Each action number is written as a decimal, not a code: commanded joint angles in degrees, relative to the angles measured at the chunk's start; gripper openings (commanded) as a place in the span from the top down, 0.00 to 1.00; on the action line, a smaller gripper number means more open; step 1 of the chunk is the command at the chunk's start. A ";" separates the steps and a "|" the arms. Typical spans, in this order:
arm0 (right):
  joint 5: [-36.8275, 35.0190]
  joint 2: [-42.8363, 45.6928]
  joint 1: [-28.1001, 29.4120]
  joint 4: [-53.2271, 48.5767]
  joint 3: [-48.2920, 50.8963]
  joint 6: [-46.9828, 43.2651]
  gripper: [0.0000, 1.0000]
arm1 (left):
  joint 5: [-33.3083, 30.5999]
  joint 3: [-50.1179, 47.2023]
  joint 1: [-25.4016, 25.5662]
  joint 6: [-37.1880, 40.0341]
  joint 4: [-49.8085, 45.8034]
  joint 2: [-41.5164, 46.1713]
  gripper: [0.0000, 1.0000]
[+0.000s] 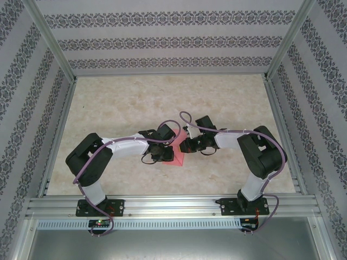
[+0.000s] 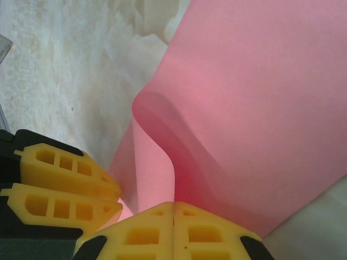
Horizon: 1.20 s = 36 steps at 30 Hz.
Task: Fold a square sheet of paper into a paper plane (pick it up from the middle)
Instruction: Fold the triangle a second time at the center of the table.
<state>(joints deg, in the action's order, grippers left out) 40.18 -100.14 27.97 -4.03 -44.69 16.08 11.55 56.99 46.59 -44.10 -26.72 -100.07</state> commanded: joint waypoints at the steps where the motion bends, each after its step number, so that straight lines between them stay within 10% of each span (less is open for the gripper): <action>1: -0.36 -1.37 -0.63 -0.52 -1.97 -1.99 0.95 | -1.62 -0.31 0.43 1.35 -1.32 0.75 0.80; 36: -4.02 -4.99 -0.11 -2.28 -3.48 -2.45 0.93 | -1.80 0.52 0.43 1.93 -2.78 -0.71 0.82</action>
<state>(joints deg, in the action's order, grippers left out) 38.48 -103.57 27.97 -6.00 -47.18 15.25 11.03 56.95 46.57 -43.48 -27.09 -100.73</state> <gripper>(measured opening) 0.069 0.183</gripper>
